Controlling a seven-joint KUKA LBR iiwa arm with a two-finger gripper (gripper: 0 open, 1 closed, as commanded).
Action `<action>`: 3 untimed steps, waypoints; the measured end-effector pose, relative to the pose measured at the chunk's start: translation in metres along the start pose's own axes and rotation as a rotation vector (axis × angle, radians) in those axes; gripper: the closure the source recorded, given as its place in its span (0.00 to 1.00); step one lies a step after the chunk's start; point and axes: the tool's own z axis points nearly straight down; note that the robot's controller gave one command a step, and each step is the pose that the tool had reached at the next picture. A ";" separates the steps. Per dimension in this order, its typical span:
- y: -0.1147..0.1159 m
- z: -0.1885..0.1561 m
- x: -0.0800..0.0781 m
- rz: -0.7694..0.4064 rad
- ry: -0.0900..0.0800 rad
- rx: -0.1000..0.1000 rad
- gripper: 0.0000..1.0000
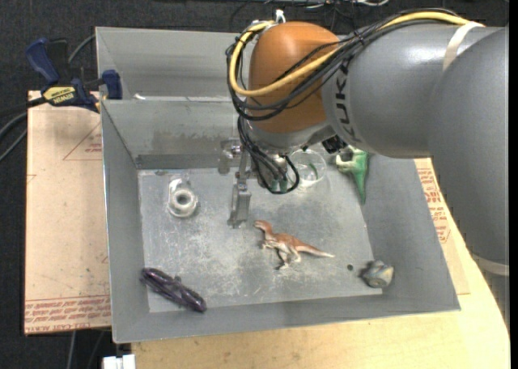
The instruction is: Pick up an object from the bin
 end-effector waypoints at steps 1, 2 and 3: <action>-0.001 -0.005 -0.001 0.004 -0.006 -0.001 0.00; -0.031 -0.019 0.015 -0.023 -0.002 0.001 0.00; -0.035 0.040 0.027 0.009 -0.001 -0.001 0.00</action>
Offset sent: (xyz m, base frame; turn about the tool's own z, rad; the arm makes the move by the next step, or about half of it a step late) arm -0.0157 -0.0297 0.0184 -0.0258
